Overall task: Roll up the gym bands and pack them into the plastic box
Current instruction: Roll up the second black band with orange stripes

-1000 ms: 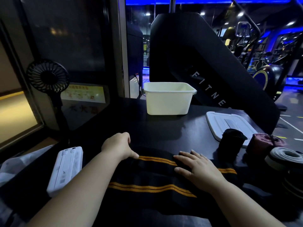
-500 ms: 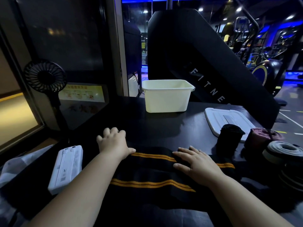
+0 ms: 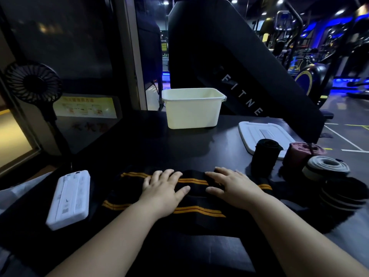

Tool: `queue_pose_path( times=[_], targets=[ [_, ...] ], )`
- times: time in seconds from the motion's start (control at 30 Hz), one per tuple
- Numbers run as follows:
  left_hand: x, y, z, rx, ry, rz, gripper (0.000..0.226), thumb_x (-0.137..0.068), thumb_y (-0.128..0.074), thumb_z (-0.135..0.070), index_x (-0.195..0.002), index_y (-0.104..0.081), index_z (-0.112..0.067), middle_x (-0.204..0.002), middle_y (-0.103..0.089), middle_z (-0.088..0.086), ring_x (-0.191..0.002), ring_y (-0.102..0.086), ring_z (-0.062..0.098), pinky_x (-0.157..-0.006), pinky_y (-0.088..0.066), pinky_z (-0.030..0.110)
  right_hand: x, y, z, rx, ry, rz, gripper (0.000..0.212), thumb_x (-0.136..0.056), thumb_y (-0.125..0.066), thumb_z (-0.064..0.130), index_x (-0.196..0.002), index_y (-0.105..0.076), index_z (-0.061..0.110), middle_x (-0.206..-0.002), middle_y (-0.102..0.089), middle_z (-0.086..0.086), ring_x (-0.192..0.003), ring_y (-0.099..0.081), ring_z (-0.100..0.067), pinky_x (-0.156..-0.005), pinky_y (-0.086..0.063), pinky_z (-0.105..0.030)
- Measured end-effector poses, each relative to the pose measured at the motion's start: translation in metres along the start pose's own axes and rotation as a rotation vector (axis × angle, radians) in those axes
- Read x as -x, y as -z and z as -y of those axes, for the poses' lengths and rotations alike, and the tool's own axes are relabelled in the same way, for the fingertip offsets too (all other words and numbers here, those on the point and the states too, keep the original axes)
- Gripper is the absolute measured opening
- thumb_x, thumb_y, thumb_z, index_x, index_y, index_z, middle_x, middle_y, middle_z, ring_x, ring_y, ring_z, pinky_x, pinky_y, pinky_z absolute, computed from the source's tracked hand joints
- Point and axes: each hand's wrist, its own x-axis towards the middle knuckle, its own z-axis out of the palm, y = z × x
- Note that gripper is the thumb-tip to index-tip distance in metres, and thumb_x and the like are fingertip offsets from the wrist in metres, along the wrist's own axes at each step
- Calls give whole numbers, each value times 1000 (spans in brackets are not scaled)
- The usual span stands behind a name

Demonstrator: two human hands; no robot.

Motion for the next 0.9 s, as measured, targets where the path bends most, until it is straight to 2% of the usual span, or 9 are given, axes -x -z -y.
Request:
queue_pose_path(
  times=[0.13, 0.23, 0.33, 0.43, 0.57, 0.63, 0.73, 0.83, 0.9],
  targets=[
    [-6, 5, 1, -17, -26, -27, 54, -96, -26, -64, -143, -28, -38, -150, -23, -10, -141, -15, 18, -115, -10, 44, 14, 12, -16, -14, -89, 6, 61, -95, -43, 59, -150, -25, 39, -159, -25, 6, -144, -26, -17, -119, -14, -45],
    [-11, 12, -2, -61, -48, -52, 54, -94, -30, -64, -138, -34, -33, -144, -29, -8, -138, -19, 17, -114, -13, 43, 28, 23, -35, -28, -180, -22, 61, -97, -46, 51, -151, -25, 33, -157, -27, 5, -141, -32, -22, -115, -26, -40],
    [-23, 21, -10, -11, -60, -83, 56, -94, -36, -63, -139, -34, -29, -146, -31, -6, -139, -21, 18, -114, -15, 43, 40, 30, -56, -25, -316, -29, 61, -96, -49, 49, -148, -31, 23, -152, -34, -4, -137, -38, -27, -109, -35, -39],
    [-36, 25, -15, -11, -42, -3, 62, -92, -42, -64, -143, -32, -29, -146, -38, -4, -138, -28, 22, -113, -21, 42, 47, 31, -72, 13, -457, -1, 63, -91, -51, 59, -137, -45, 16, -139, -45, -11, -128, -44, -31, -104, -40, -42],
    [-46, 26, -12, -2, -14, 36, 63, -83, -54, -68, -132, -45, -30, -136, -42, 0, -133, -32, 24, -109, -29, 40, 49, 30, -79, 54, -508, -58, 72, -79, -53, 75, -120, -53, 15, -123, -50, -9, -118, -48, -30, -97, -44, -42],
    [-49, 26, -11, 41, -18, 19, 56, -83, -58, -64, -126, -51, -29, -131, -42, 0, -132, -31, 25, -108, -30, 40, 49, 29, -80, 21, -510, -101, 73, -76, -57, 74, -116, -49, 13, -121, -50, -11, -118, -47, -31, -97, -43, -43],
    [-52, 22, -11, 107, -84, -26, 32, -92, -57, -48, -115, -57, -26, -122, -45, -1, -126, -36, 24, -107, -33, 38, 49, 29, -77, -48, -475, -164, 59, -82, -62, 61, -113, -41, 15, -122, -54, -12, -116, -50, -33, -91, -42, -42],
    [-50, 22, -9, 180, -159, -55, 10, -95, -54, -38, -100, -51, -30, -104, -53, -6, -109, -51, 22, -94, -42, 37, 49, 33, -70, -11, -415, -244, 48, -88, -60, 54, -111, -38, 17, -118, -62, -8, -108, -57, -33, -79, -40, -39],
    [-49, 28, -9, 229, -167, -67, 8, -96, -53, -36, -98, -49, -30, -93, -57, -4, -94, -57, 23, -83, -47, 37, 50, 37, -66, -10, -385, -311, 45, -88, -60, 52, -113, -42, 19, -114, -63, -5, -105, -58, -31, -72, -40, -36]
  ],
)
